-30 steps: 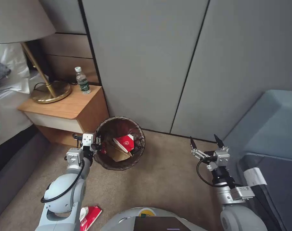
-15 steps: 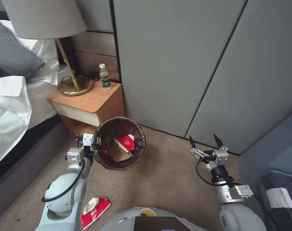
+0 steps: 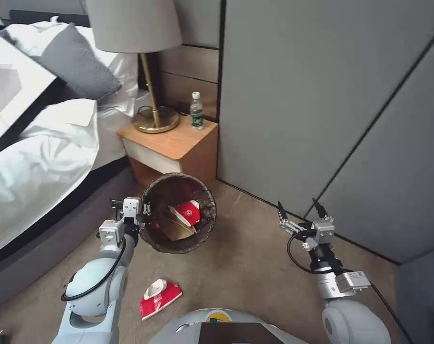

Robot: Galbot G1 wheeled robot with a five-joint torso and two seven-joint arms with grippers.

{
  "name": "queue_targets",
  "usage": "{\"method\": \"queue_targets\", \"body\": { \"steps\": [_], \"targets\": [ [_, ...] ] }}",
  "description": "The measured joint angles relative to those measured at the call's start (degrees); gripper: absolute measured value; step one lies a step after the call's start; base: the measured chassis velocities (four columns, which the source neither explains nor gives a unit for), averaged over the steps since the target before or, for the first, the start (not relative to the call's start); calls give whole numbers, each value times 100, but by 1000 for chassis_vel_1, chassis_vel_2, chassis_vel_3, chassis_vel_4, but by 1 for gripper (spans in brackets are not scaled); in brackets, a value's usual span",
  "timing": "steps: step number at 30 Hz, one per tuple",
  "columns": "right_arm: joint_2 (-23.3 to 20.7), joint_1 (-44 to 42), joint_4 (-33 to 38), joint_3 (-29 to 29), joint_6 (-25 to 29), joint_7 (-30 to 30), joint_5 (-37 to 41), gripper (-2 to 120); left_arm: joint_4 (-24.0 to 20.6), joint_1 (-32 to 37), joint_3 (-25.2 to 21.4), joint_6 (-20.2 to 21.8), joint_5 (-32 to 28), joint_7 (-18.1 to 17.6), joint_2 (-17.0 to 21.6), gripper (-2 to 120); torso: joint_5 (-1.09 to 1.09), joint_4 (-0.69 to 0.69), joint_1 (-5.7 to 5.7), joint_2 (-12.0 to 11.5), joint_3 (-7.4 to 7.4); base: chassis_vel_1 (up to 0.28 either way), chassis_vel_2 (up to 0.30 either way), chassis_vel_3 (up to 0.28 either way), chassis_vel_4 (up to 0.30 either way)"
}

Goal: Pick up the trash bin, then pick up the garbage from the floor and place it into the trash bin.

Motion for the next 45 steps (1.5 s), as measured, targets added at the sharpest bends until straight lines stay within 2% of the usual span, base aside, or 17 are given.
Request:
{"method": "queue_targets", "body": {
  "steps": [45],
  "targets": [
    [17,27,-116,30,26,3,-12,100,23,-14,-34,-18,-5,14,2,3,0,0,0,0,0,101,98,98,98]
  ]
}}
